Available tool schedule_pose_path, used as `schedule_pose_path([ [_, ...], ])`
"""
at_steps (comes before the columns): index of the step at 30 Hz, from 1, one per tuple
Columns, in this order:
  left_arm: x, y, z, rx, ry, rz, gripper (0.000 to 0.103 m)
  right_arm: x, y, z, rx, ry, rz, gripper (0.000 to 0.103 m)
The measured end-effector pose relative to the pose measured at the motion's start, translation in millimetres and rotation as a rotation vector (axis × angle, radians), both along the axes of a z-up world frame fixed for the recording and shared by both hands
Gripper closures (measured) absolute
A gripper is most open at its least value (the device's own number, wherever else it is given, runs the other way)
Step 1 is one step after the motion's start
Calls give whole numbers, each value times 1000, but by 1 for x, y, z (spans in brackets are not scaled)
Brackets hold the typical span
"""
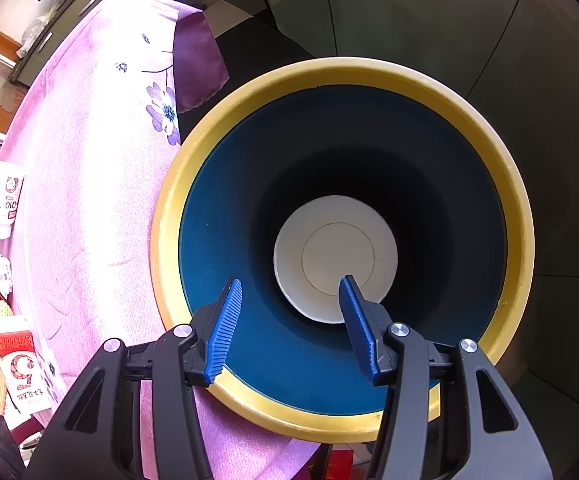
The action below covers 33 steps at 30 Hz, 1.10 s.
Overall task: Collect trash
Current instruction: 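Grasp the brown plastic tray with the left tool and lift it, then carry the brown tray over the bin and open the left tool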
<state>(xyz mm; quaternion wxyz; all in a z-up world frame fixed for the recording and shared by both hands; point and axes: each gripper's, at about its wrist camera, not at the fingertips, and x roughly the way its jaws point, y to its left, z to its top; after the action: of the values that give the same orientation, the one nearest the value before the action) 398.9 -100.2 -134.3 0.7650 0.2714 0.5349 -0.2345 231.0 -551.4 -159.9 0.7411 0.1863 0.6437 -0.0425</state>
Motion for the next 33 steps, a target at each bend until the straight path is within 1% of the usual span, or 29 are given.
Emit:
schedule_pose_path([
  [2,1,-2,1,11,-33,-48,6,0,-1,-2,0,3,2,51],
  [11,11,-8,-15,111,-59,-163,5,1,-1,-10,13,2,8,48],
  [14,15,-8,-16,82,-46,-161,6,0,0,-14,17,5,13,48],
  [16,17,-6,-16,49,-23,-153,6,-1,0,-16,19,5,15,48],
  [18,18,-5,-17,26,-14,-152,12,0,-1,-19,22,7,16,48],
  [19,17,-4,-16,3,-9,-150,25,0,-1,-21,24,9,15,48],
  [20,17,-4,-15,-16,-5,-143,34,1,-2,-22,26,11,15,48],
  [22,18,-1,-8,-25,-30,-112,35,1,-2,-25,30,10,14,48],
  [27,13,1,15,-53,-86,-98,35,-3,-2,-23,47,-15,15,48],
  [30,1,-4,41,-75,-131,-95,35,-9,-3,-17,49,-39,9,48],
  [33,-21,-20,73,-84,-175,-115,35,-20,-7,-3,42,-84,-4,48],
])
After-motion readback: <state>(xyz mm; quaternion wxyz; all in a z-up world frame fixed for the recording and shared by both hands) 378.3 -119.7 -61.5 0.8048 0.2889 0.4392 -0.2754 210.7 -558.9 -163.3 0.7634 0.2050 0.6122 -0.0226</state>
